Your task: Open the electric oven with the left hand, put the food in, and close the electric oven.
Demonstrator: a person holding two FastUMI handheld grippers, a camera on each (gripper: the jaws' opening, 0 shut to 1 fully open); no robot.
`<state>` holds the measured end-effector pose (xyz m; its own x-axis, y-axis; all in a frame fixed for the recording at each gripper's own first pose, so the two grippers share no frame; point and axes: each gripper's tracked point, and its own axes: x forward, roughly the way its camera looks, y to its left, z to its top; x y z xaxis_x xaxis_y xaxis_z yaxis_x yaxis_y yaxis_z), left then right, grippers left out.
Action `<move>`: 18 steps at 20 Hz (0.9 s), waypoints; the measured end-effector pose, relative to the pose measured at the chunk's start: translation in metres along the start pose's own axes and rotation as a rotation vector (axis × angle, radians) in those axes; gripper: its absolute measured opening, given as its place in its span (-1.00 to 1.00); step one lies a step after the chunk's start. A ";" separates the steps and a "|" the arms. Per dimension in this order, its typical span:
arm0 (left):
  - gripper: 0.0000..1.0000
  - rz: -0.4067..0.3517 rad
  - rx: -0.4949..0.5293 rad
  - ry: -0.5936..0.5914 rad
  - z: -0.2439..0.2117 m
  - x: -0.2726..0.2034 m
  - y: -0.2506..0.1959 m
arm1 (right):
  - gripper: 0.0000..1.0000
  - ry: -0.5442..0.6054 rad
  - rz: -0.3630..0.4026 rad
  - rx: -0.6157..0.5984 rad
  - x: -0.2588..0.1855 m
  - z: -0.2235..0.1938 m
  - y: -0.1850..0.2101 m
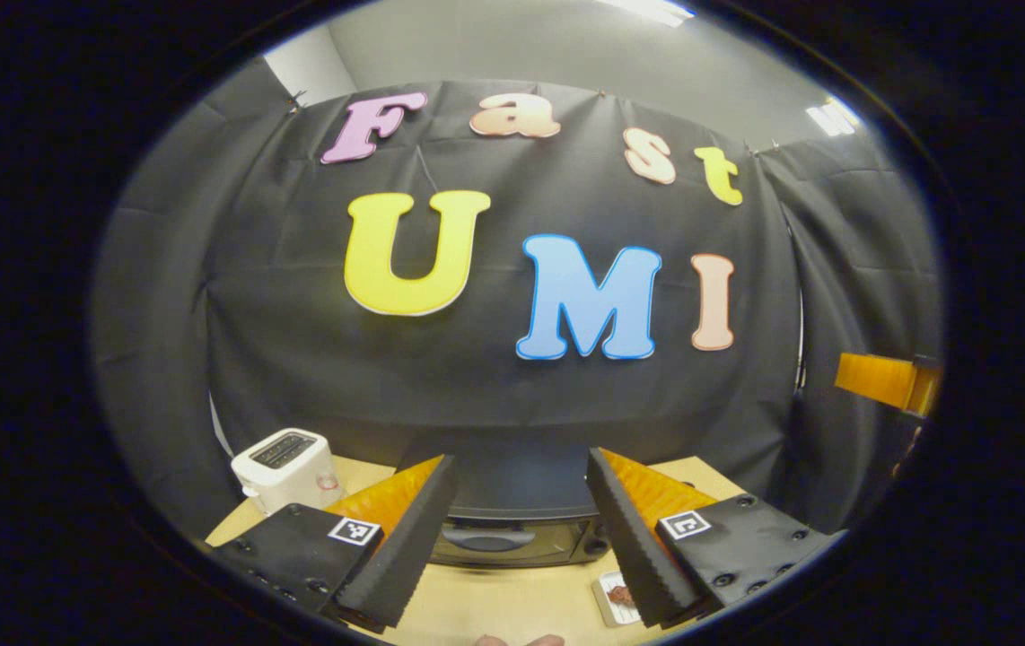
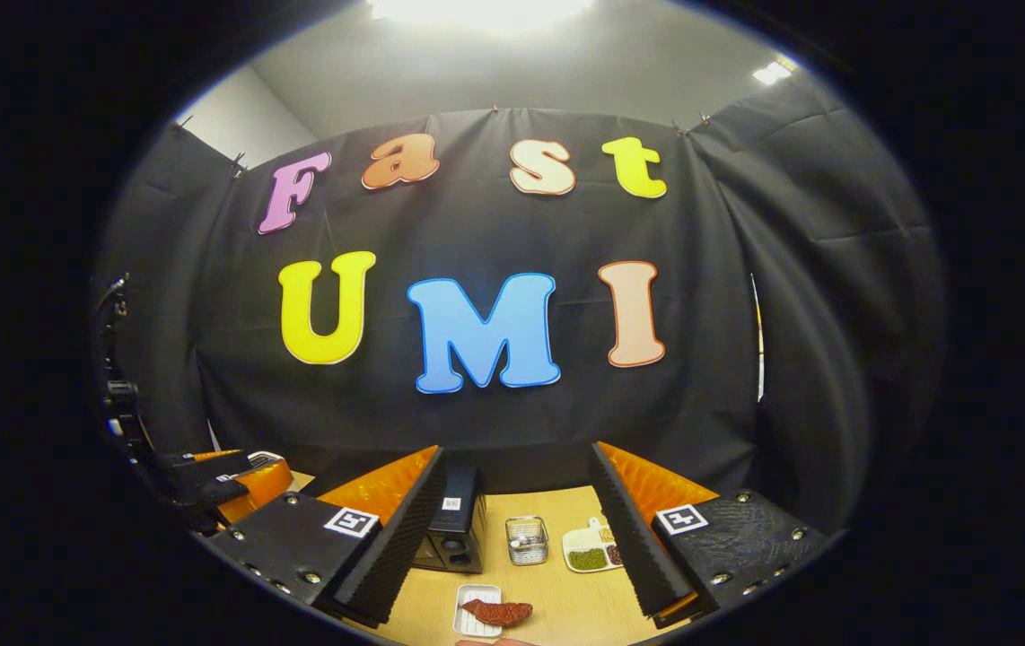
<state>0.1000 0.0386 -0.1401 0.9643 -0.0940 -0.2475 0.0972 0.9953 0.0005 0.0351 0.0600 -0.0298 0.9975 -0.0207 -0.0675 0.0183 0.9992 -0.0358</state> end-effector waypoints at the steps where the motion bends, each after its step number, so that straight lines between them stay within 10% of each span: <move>1: 0.95 -0.003 0.002 0.023 -0.010 0.010 0.003 | 0.94 0.009 -0.001 -0.007 0.000 -0.003 -0.001; 18: 0.95 0.007 0.086 0.289 -0.144 0.130 0.031 | 0.94 0.054 -0.093 -0.021 -0.011 -0.012 -0.024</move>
<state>0.1926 0.0612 -0.3120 0.8562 -0.0637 -0.5127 0.1227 0.9891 0.0820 0.0226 0.0362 -0.0402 0.9864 -0.1158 -0.1163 0.1087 0.9919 -0.0655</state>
